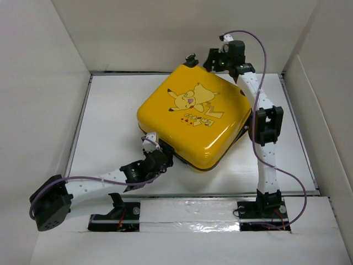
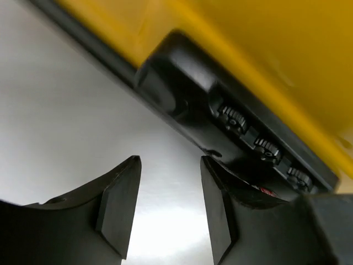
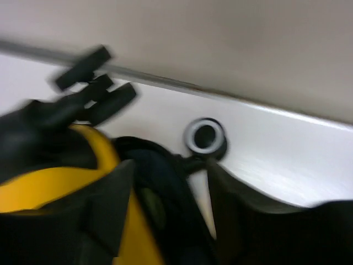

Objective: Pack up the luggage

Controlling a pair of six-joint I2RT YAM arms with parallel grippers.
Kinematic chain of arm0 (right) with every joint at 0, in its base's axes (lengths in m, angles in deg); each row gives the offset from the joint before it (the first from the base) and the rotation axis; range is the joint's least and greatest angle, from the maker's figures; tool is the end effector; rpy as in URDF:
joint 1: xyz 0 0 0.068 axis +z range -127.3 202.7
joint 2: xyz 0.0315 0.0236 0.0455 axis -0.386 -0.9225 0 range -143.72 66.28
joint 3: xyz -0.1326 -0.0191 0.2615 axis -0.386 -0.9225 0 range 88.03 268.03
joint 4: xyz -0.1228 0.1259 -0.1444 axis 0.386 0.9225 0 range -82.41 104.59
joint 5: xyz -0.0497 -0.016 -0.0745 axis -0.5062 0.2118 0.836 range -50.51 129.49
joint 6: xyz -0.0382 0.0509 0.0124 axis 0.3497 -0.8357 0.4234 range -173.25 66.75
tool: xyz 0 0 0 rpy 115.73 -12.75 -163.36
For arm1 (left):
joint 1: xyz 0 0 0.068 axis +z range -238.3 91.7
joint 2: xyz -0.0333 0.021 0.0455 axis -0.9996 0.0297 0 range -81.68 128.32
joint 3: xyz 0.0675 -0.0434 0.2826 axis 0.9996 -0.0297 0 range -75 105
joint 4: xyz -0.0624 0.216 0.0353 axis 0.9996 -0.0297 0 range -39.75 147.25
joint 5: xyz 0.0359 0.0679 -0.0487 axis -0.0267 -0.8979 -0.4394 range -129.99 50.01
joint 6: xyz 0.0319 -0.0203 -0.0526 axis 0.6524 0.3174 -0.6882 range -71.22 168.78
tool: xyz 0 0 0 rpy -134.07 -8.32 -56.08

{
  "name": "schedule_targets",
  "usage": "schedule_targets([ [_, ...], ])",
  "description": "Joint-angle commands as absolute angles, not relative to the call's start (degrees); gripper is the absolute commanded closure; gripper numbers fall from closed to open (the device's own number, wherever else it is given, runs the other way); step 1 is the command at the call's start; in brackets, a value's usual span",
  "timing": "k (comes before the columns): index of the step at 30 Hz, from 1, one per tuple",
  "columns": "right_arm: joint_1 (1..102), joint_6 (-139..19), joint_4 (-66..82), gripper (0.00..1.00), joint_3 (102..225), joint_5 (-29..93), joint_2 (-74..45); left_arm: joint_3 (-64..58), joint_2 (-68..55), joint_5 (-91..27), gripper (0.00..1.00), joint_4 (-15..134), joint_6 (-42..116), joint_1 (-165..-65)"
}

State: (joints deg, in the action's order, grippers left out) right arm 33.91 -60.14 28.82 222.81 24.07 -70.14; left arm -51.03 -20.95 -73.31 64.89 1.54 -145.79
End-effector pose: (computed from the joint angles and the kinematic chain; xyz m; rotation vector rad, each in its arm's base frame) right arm 0.5371 0.1200 0.3167 -0.2518 1.9688 0.4706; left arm 0.1228 -0.1409 0.2293 -0.1720 2.0279 -0.5665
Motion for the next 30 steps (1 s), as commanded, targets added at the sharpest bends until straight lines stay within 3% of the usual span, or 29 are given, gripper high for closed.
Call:
schedule_targets([
  [1, 46.8, -68.8, 35.4, 0.29, 232.9, 2.3, -70.9, -51.4, -27.9, -74.2, 0.55, 68.3, -5.4, -148.1],
  [6, 44.4, -74.4, 24.9, 0.14, 226.0, -2.5, -63.2, -49.5, -30.4, -76.8, 0.53, 65.3, -3.3, -148.1],
  [12, 41.5, -71.6, 17.3, 0.16, 209.5, -5.5, -45.5, -47.4, -31.5, -78.8, 0.52, 68.1, 1.7, -147.5],
  [14, 41.0, -69.6, 13.7, 0.29, 201.0, -4.4, -34.1, -46.4, -31.4, -78.1, 0.52, 69.2, 2.6, -145.5],
  [16, 41.0, -67.4, 8.6, 0.52, 184.3, -1.6, -20.0, -46.0, -31.1, -77.3, 0.51, 72.1, 4.7, -144.8],
  [18, 41.6, -66.0, 5.7, 0.69, 172.4, 5.3, -9.9, -45.6, -30.3, -76.7, 0.51, 76.0, 7.1, -144.1],
  [19, 41.6, -65.2, 3.7, 0.82, 160.4, 8.3, -4.9, -44.2, -29.9, -76.8, 0.5, 76.6, 7.7, -144.1],
  [22, 43.0, -66.7, -0.6, 0.99, 143.4, 19.1, 14.6, -41.7, -27.0, -77.3, 0.47, 79.9, 10.5, -143.6],
  [23, 43.0, -67.1, -2.3, 1.0, 132.8, 20.8, 23.0, -41.1, -26.1, -77.2, 0.47, 80.9, 11.2, -143.6],
  [26, 43.0, -68.5, 0.4, 1.0, 120.9, 21.0, 32.2, -38.0, -22.1, -76.8, 0.47, 83.0, 12.7, -143.6],
  [30, 44.3, -67.3, 10.9, 0.99, 114.6, 24.0, 43.2, -36.7, -21.4, -76.8, 0.5, 81.1, 11.6, -144.3],
])
